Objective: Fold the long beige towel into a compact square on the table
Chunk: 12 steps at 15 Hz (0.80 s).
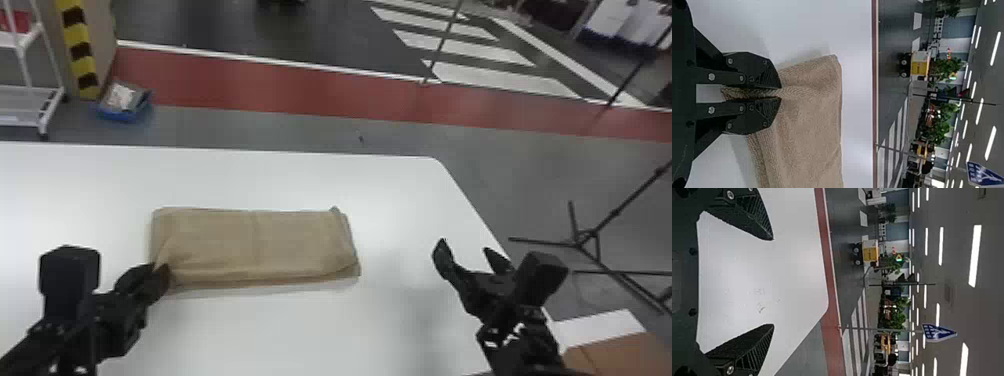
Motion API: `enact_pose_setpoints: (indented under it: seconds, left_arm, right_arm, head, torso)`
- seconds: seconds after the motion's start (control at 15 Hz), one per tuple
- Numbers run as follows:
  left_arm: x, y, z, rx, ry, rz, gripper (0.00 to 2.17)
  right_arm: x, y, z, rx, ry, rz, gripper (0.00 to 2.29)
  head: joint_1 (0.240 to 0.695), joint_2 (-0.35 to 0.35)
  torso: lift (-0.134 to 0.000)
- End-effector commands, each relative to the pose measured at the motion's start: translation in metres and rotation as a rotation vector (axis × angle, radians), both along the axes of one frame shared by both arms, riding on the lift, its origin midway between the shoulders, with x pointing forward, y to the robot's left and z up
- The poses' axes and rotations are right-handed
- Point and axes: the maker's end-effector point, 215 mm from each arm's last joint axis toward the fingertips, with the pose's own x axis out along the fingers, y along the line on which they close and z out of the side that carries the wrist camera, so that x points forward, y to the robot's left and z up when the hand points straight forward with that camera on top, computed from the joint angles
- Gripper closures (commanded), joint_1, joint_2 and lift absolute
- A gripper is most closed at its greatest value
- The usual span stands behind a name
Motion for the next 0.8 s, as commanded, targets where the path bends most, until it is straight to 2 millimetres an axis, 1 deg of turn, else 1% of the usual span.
enact_pose_setpoints:
  seconds: [0.0, 0.07, 0.13, 0.2, 0.27, 0.33, 0.4, 0.47, 0.53, 0.6, 0.73]
  left_arm:
    - [-0.007, -0.001, 0.012, -0.005, -0.014, -0.003, 1.01]
    - [-0.009, 0.002, 0.017, -0.007, -0.021, 0.003, 1.01]
    - [-0.010, 0.001, 0.023, -0.013, -0.031, 0.003, 0.83]
    - [-0.012, -0.002, 0.033, -0.021, -0.049, -0.003, 0.28]
    - [-0.013, -0.001, 0.039, -0.023, -0.059, -0.001, 0.01]
    - [-0.011, 0.000, 0.049, -0.028, -0.079, 0.002, 0.01]
    - [-0.009, 0.004, 0.053, -0.025, -0.085, 0.008, 0.01]
    - [-0.005, 0.014, 0.062, -0.025, -0.102, 0.024, 0.01]
    - [-0.003, 0.026, 0.067, -0.025, -0.112, 0.045, 0.02]
    - [0.003, 0.031, 0.075, -0.030, -0.133, 0.058, 0.02]
    - [0.010, 0.027, 0.075, -0.046, -0.133, 0.056, 0.05]
  right_arm:
    - [0.004, 0.011, 0.002, -0.003, 0.000, 0.017, 0.10]
    - [0.005, 0.015, 0.002, -0.003, 0.003, 0.022, 0.10]
    - [0.006, 0.017, 0.001, -0.002, 0.005, 0.027, 0.10]
    - [0.006, 0.021, -0.003, 0.005, 0.017, 0.031, 0.10]
    - [0.007, 0.023, -0.006, 0.010, 0.028, 0.036, 0.10]
    - [0.010, 0.027, -0.004, 0.013, 0.030, 0.042, 0.10]
    - [0.011, 0.030, -0.003, 0.009, 0.034, 0.046, 0.10]
    - [0.014, 0.033, 0.000, 0.002, 0.033, 0.049, 0.10]
    - [0.014, 0.032, 0.000, -0.004, 0.039, 0.045, 0.10]
    - [0.017, 0.037, -0.001, 0.001, 0.050, 0.052, 0.10]
    - [0.020, 0.050, -0.009, 0.016, 0.075, 0.068, 0.10]
  head:
    - [0.695, -0.350]
    - [0.695, -0.350]
    - [0.695, -0.350]
    - [0.695, -0.350]
    - [0.695, -0.350]
    - [0.695, -0.350]
    - [0.695, -0.350]
    - [0.695, -0.350]
    - [0.695, -0.348]
    - [0.695, -0.338]
    - [0.695, -0.320]
  torso:
    - [-0.123]
    - [-0.123]
    - [-0.123]
    - [-0.123]
    - [-0.123]
    - [-0.123]
    - [-0.123]
    - [-0.123]
    - [-0.123]
    - [-0.123]
    - [-0.123]
